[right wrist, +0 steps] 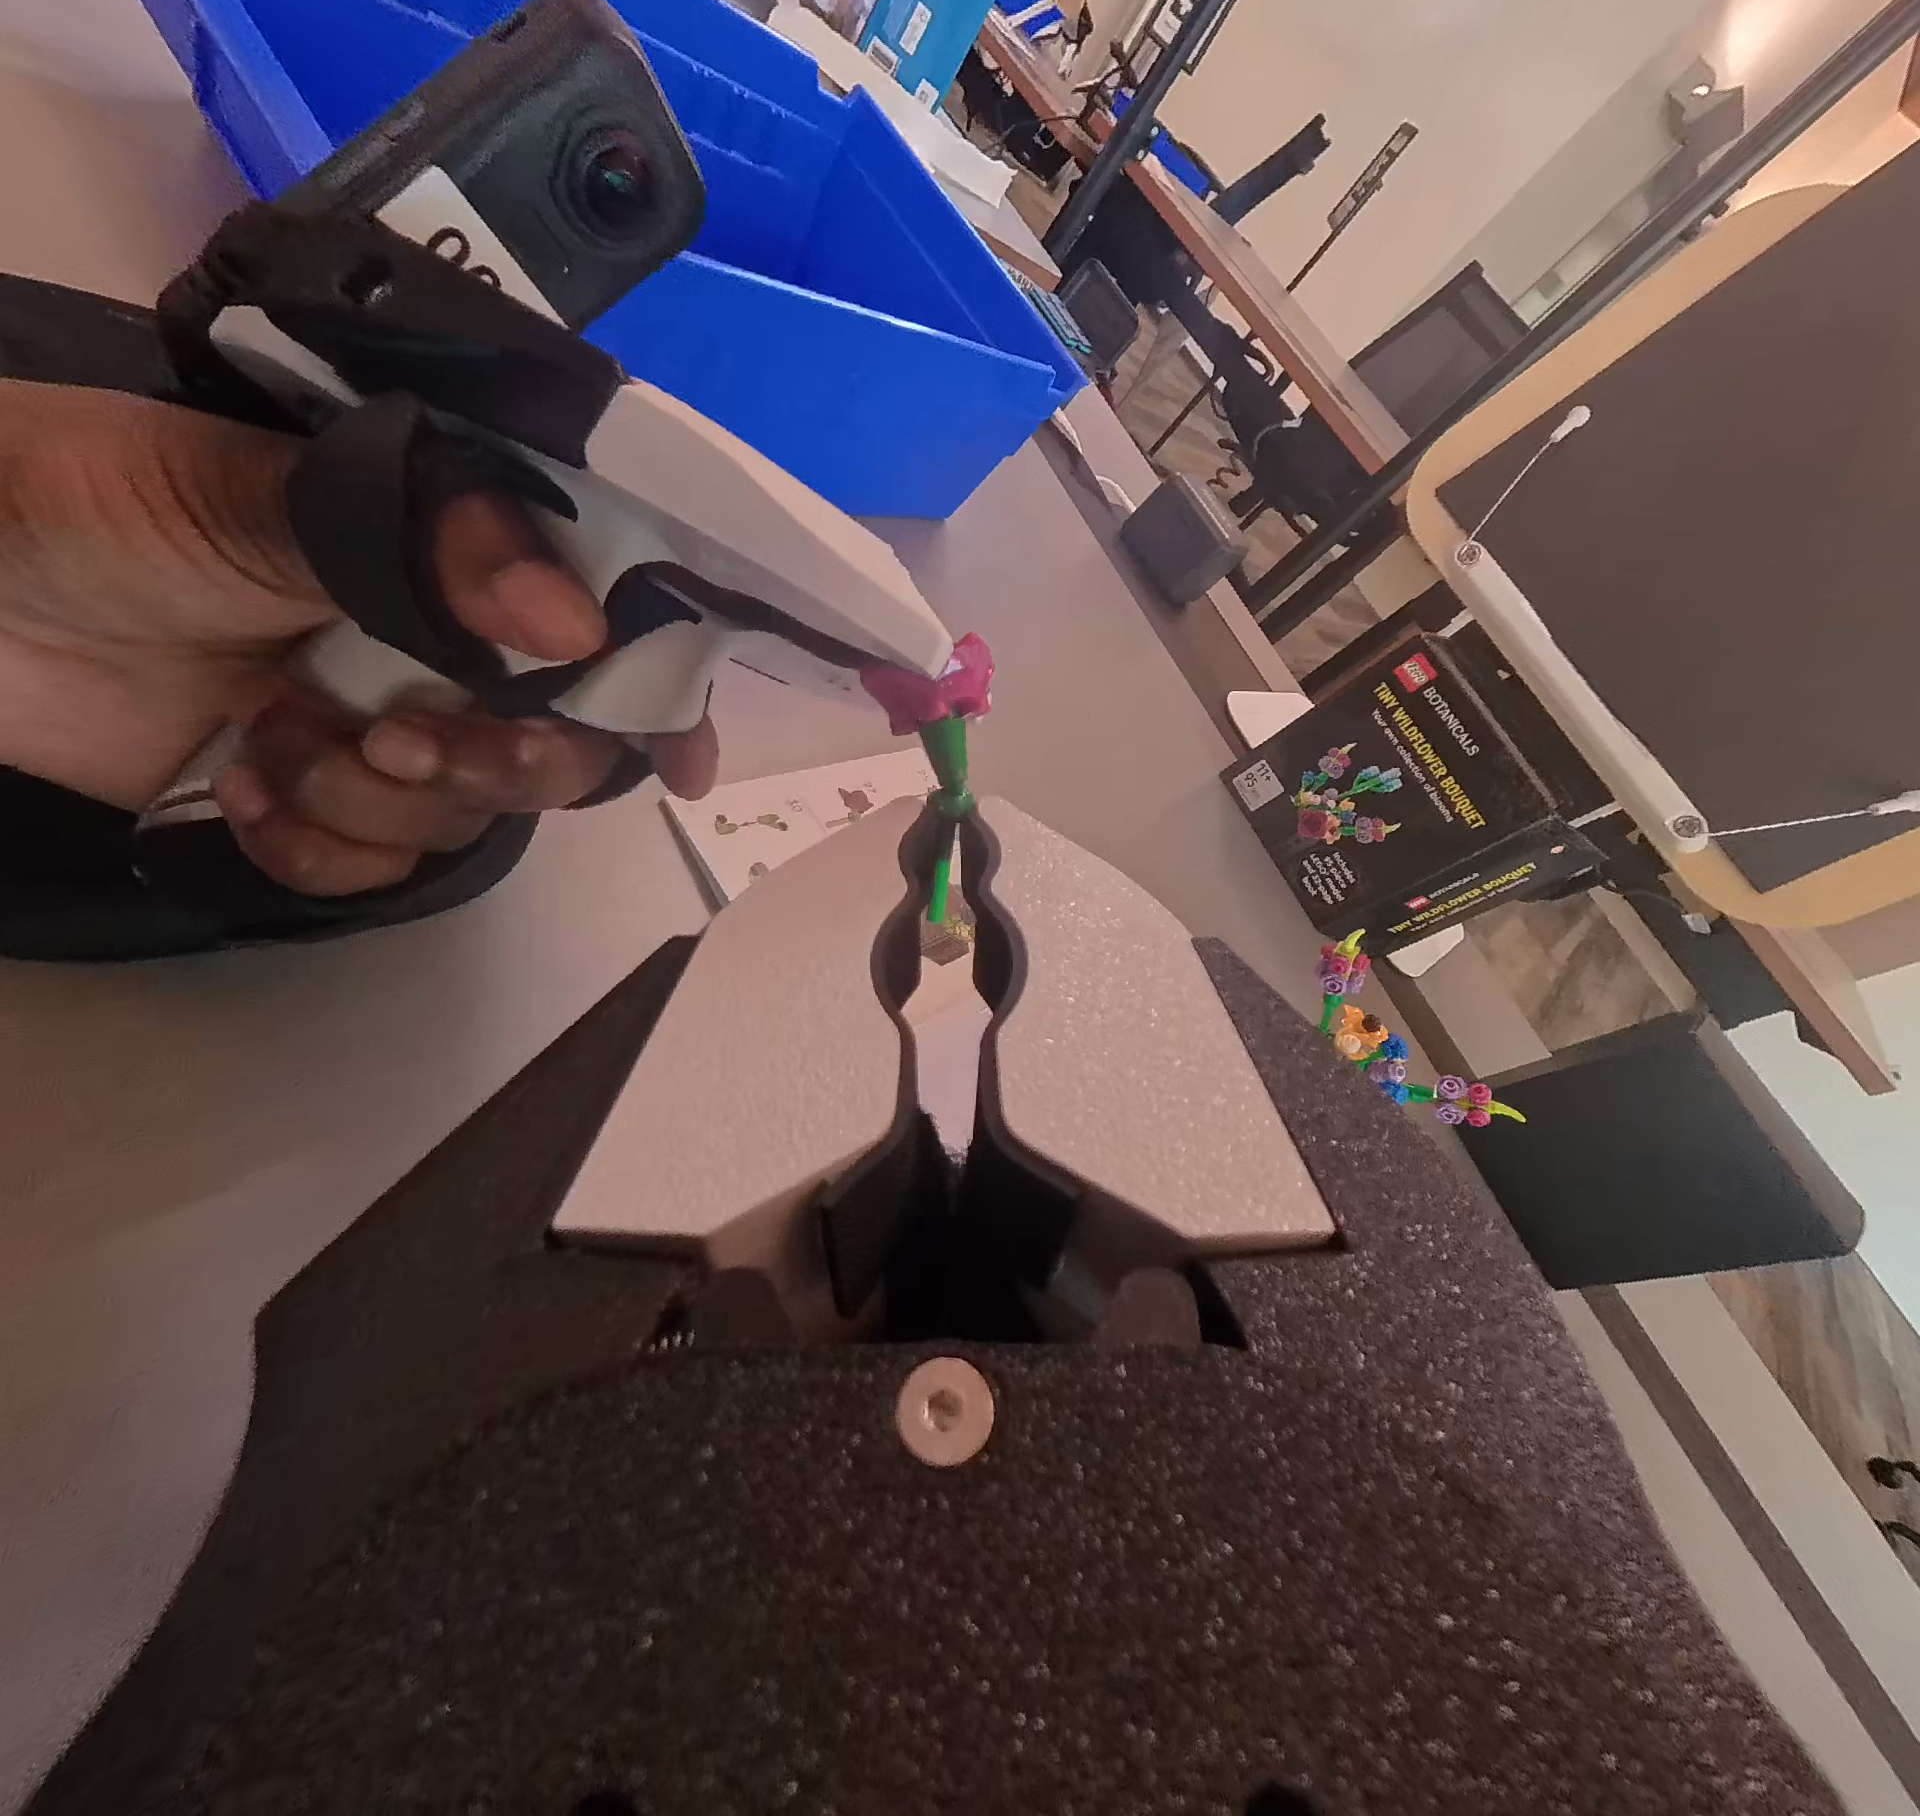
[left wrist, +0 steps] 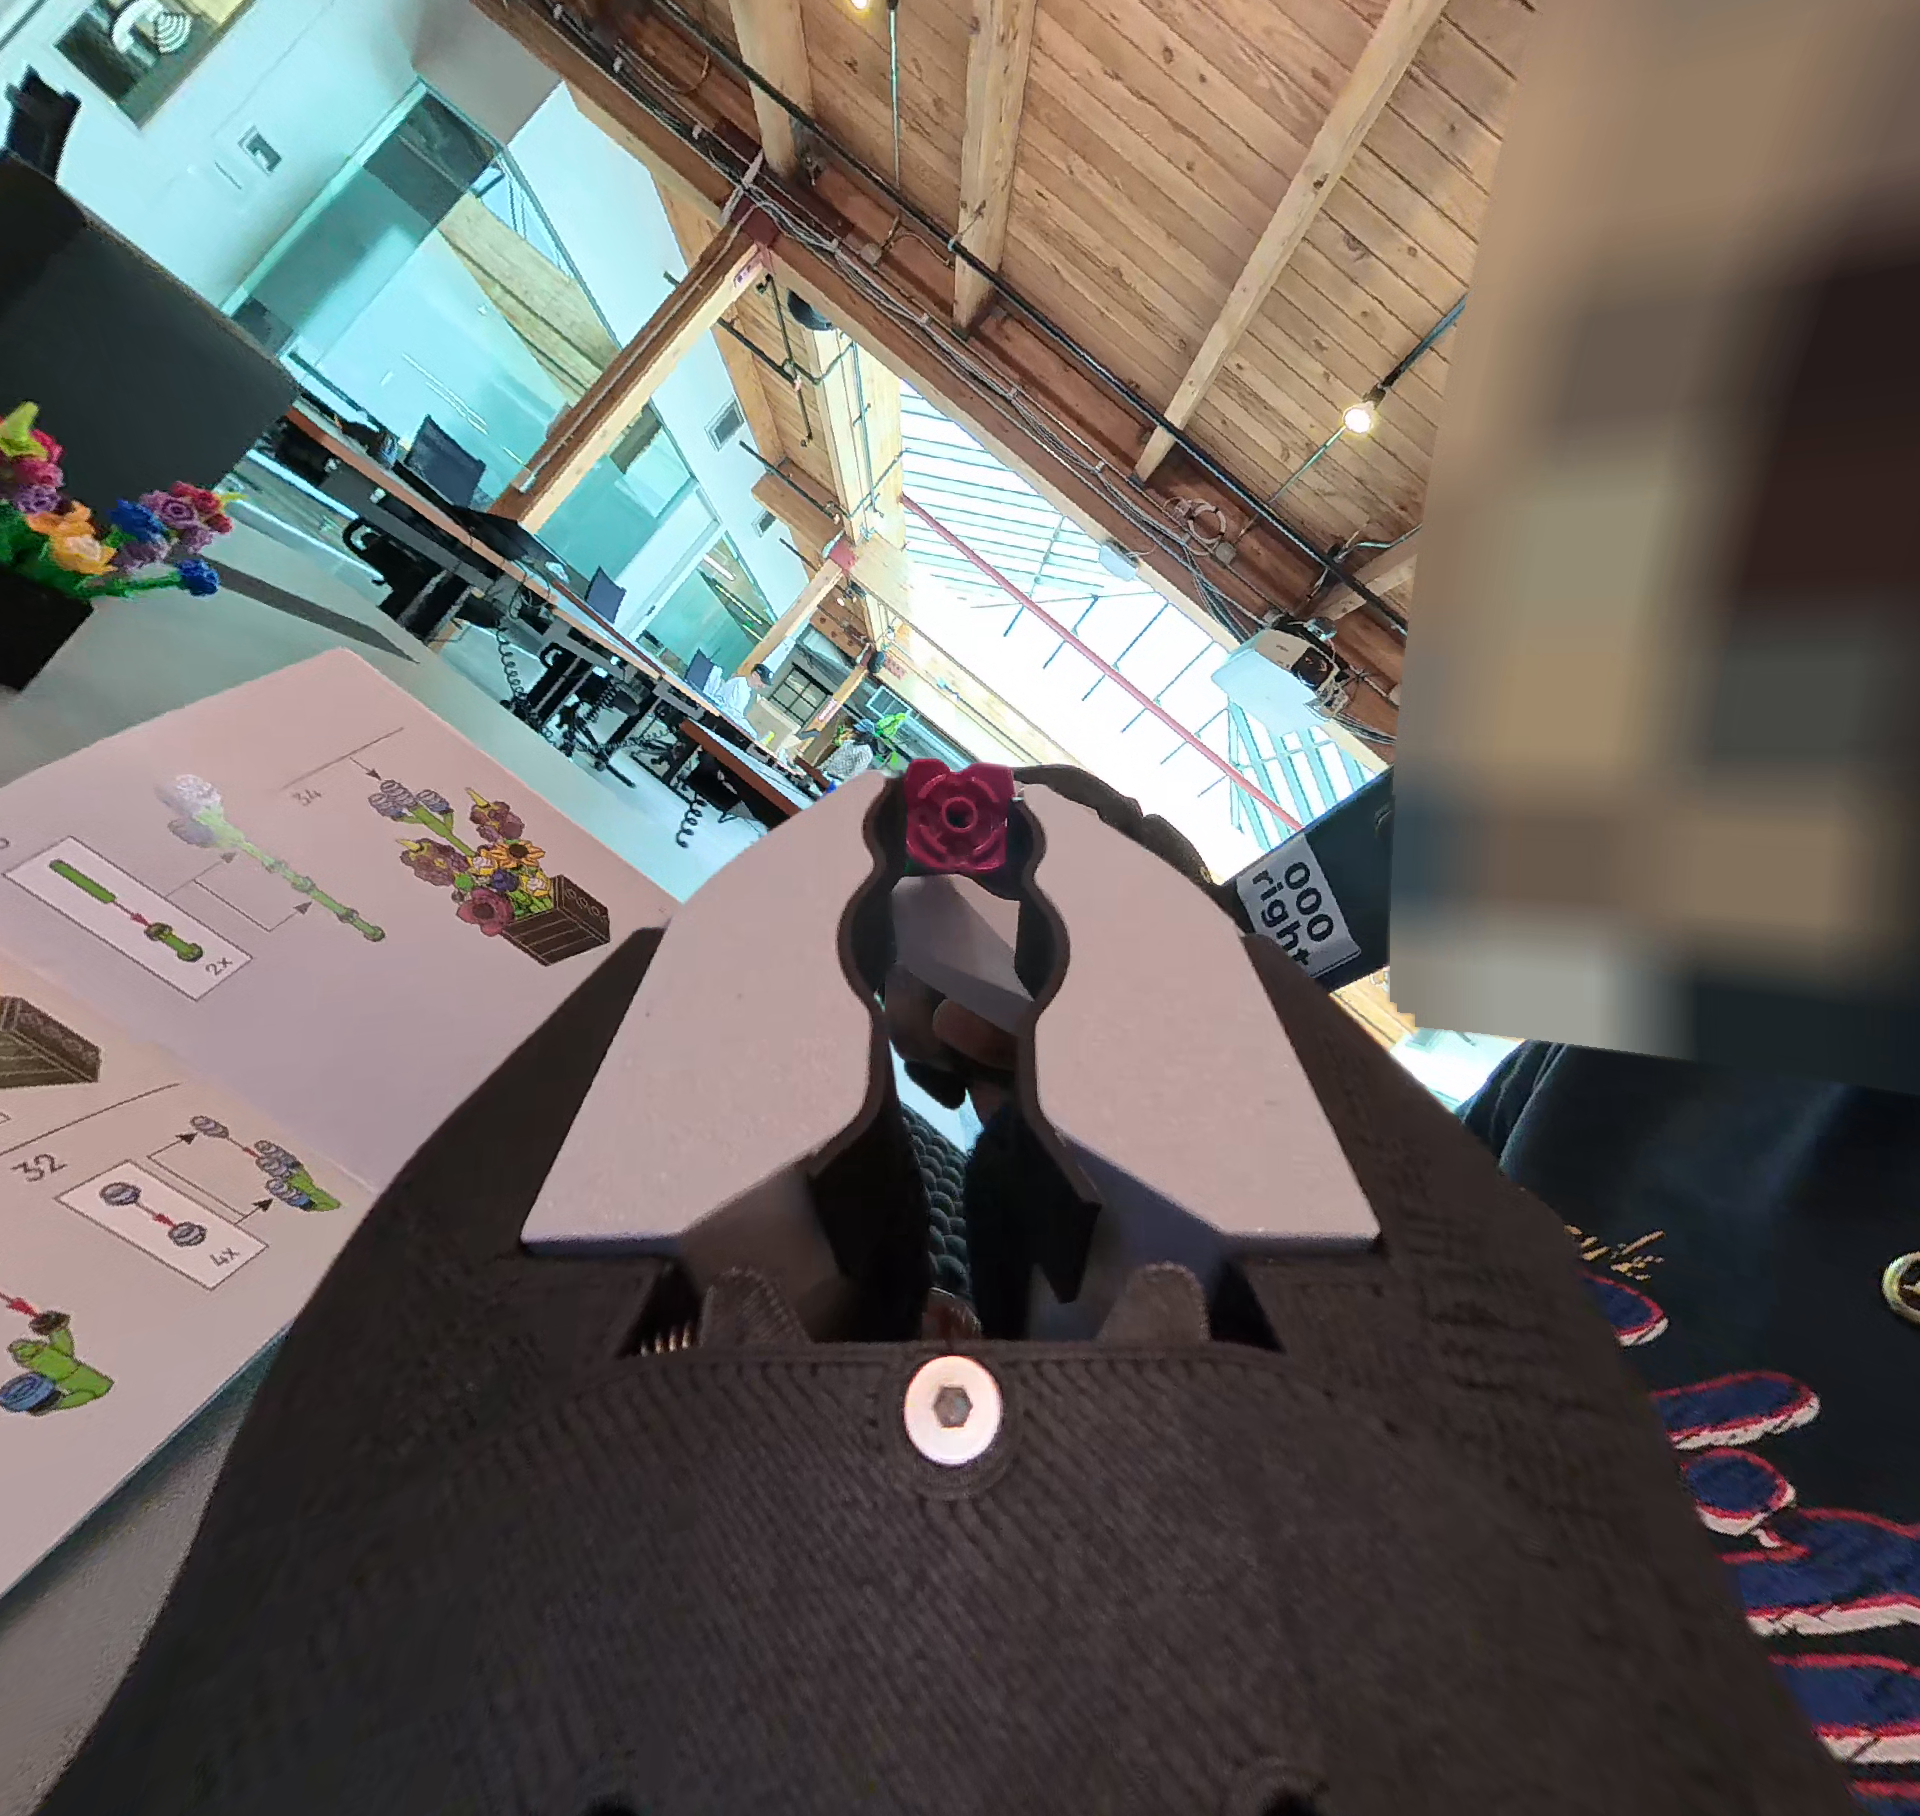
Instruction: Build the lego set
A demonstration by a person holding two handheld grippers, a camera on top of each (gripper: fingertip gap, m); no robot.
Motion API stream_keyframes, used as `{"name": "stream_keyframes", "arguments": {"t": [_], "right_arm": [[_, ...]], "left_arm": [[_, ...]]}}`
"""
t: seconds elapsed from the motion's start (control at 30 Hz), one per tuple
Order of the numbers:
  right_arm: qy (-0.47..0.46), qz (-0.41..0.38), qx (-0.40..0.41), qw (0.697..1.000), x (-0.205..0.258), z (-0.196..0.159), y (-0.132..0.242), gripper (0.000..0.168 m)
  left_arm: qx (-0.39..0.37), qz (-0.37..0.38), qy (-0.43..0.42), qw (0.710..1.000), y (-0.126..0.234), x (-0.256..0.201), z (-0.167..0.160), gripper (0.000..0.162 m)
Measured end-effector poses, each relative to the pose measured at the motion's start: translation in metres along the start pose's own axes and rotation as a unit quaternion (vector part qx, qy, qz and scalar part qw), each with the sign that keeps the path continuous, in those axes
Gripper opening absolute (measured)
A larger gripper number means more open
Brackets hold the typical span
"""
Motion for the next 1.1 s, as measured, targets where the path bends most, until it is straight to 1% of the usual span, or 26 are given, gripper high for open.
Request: {"name": "stream_keyframes", "arguments": {"t": [0.07,0.13,0.2,0.27,0.33,0.4,0.5,0.73,0.87,1.03,1.1], "right_arm": [[-0.013,0.008,-0.002,1.0,0.0,-0.001,-0.001,0.004],[-0.047,0.026,-0.004,0.999,-0.003,-0.004,-0.004,0.004],[-0.088,0.05,-0.01,0.995,-0.007,-0.004,-0.005,0.004],[-0.114,0.063,-0.011,0.991,-0.01,-0.006,-0.005,0.003],[-0.118,0.074,-0.004,0.99,-0.011,-0.008,-0.004,0.003],[-0.112,0.079,-0.006,0.991,-0.009,-0.008,-0.001,0.003],[-0.086,0.065,0.007,0.994,-0.008,-0.01,0.002,0.003],[-0.063,0.057,0.007,0.996,-0.003,-0.006,0.004,0.003],[-0.035,0.047,0.013,0.998,-0.001,-0.003,0.005,0.003],[0.01,0.023,0.023,0.999,0.0,0.002,0.008,0.003],[0.025,0.017,0.01,0.999,0.0,0.007,0.01,0.004]], "left_arm": [[-0.001,0.004,-0.001,1.0,0.0,0.001,0.0,0.02],[0.002,0.008,0.014,1.0,0.0,0.005,0.002,0.02],[0.001,-0.004,0.028,1.0,-0.001,0.007,0.004,0.02],[0.004,-0.009,0.027,1.0,-0.002,0.006,0.004,0.027],[0.021,-0.005,0.008,1.0,-0.002,0.003,0.002,0.031],[0.036,0.011,-0.016,0.999,-0.002,0.002,0.002,0.026],[0.048,0.028,-0.041,0.998,0.0,0.001,0.003,0.026],[0.092,0.058,-0.114,0.987,0.002,-0.005,0.001,0.028],[0.11,0.064,-0.145,0.981,0.003,-0.007,0.0,0.023],[0.103,0.044,-0.133,0.985,0.004,-0.007,0.0,0.022],[0.082,0.019,-0.099,0.991,0.006,-0.007,0.003,0.022]]}}
Point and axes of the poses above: each gripper's, where its closed fingertips meet, y back along the fingers, z out of its top, x = y × z across the jaws, the point moved 6 cm from there along y, back along the fingers, and after that the axes turned 5 degrees about x, right-handed, at the moved point
